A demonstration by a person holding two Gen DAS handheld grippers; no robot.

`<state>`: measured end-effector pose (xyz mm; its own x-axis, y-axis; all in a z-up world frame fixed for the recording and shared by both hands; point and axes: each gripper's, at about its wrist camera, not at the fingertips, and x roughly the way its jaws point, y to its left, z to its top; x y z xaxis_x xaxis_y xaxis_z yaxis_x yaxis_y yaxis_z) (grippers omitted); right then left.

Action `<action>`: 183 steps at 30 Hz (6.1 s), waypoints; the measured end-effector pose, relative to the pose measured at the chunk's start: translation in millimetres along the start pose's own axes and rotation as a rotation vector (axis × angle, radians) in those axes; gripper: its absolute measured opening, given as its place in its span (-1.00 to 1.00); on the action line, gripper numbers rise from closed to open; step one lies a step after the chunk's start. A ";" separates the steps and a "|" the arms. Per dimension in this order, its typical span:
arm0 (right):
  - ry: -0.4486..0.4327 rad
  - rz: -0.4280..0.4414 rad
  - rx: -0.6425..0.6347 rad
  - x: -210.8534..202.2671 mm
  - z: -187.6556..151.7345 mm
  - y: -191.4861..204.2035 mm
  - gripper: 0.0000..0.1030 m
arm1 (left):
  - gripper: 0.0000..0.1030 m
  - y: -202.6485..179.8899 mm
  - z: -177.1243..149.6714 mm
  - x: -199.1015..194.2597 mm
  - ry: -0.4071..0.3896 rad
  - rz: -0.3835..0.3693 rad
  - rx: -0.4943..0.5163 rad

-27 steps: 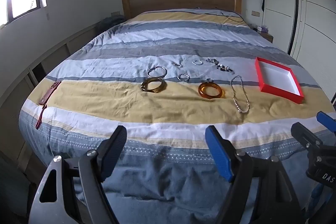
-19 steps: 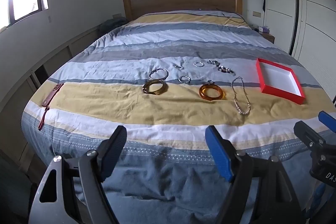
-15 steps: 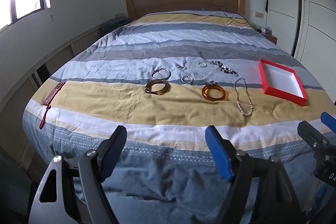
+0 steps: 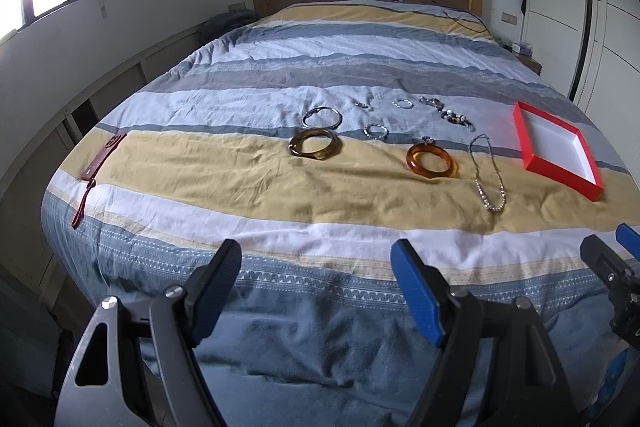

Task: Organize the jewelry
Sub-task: 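Move both tools toward the jewelry on the duvet, then grasp the amber bangle with the left tool while the right tool grasps the silver necklace, then carry the amber bangle and silver necklace into the red box, releasing both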

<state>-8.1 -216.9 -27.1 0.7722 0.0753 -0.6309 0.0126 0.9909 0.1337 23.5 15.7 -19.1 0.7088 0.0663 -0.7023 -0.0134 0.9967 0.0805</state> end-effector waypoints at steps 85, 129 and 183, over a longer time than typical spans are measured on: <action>0.309 0.081 0.097 224.2 57.5 -59.5 -0.95 | -0.81 -124.4 95.8 215.8 0.213 -0.205 0.190; -0.043 0.044 0.052 -10.2 88.5 -36.9 -0.95 | -0.81 -94.6 90.0 1.6 -0.088 -0.225 0.152; 0.158 -0.168 0.311 155.5 77.1 -280.8 -0.22 | -0.52 -373.1 121.6 183.0 0.206 -0.404 0.430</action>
<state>157.4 -492.0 -103.8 0.6355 -0.0449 -0.7708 0.3417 0.9116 0.2286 244.0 -349.8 -91.6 0.4479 -0.2612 -0.8551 0.5426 0.8396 0.0278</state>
